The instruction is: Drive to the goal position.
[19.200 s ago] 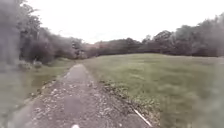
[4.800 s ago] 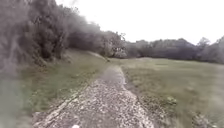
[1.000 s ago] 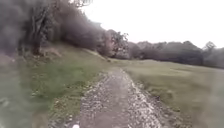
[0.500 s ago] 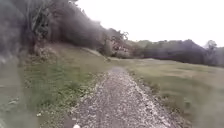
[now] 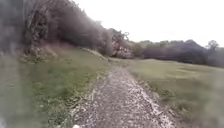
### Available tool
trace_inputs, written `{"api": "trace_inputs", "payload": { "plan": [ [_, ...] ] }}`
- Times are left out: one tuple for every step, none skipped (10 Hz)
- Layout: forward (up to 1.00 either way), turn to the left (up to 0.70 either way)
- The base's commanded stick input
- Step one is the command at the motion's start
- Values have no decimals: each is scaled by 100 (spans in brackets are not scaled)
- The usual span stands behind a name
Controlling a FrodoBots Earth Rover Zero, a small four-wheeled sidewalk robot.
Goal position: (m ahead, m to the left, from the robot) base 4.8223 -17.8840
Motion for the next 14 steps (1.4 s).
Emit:
{"api": "trace_inputs", "payload": {
  "plan": [
    [85, 1],
    [85, 1],
    [85, 1],
    [85, 1],
    [85, 1],
    [85, -11],
    [85, -18],
    [85, -25],
    [85, -31],
    [85, -29],
    [85, -3],
    [85, -1],
    [85, 1],
    [85, 1]
  ]
}}
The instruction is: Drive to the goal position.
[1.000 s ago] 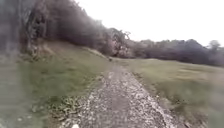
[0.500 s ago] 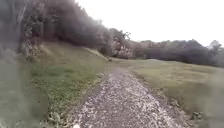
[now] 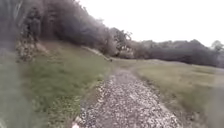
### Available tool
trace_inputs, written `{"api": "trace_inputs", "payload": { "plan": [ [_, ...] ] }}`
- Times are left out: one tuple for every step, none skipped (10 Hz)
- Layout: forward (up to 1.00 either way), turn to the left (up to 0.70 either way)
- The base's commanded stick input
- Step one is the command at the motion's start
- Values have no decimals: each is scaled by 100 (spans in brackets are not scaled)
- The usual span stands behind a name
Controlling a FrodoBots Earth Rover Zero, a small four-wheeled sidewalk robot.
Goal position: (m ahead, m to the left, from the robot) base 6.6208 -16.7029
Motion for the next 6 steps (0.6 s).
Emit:
{"api": "trace_inputs", "payload": {
  "plan": [
    [85, 1],
    [85, 1],
    [85, 1],
    [85, 1],
    [85, 1],
    [85, 1]
  ]
}}
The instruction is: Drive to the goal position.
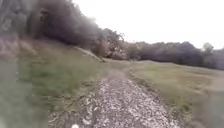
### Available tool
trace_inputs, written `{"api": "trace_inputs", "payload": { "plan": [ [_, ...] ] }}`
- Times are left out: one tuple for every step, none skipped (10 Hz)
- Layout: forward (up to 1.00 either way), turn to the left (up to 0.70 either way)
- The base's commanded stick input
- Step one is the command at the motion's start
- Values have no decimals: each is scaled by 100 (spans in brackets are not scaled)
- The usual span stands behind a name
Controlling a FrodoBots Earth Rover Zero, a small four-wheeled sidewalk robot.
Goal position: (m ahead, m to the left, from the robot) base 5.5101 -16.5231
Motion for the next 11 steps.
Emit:
{"api": "trace_inputs", "payload": {
  "plan": [
    [85, 1],
    [85, 1],
    [85, 1],
    [85, 1],
    [85, 1],
    [85, 1],
    [85, 1],
    [85, 1],
    [85, 1],
    [85, 1],
    [85, 1]
  ]
}}
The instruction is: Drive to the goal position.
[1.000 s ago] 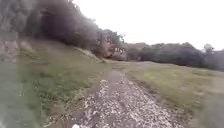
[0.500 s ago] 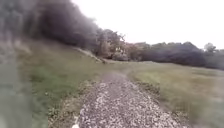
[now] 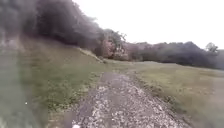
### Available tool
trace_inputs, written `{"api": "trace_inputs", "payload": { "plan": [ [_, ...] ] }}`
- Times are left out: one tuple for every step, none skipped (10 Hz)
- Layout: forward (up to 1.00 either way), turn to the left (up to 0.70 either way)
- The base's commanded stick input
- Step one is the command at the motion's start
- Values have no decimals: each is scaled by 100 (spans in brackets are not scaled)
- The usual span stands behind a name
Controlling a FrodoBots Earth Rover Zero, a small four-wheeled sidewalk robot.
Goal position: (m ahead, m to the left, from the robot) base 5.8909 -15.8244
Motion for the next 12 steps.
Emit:
{"api": "trace_inputs", "payload": {
  "plan": [
    [85, 1],
    [85, 1],
    [85, 1],
    [85, 1],
    [85, 0],
    [85, -7],
    [85, -14],
    [85, -33],
    [85, -33],
    [85, -30],
    [85, -25],
    [85, -5]
  ]
}}
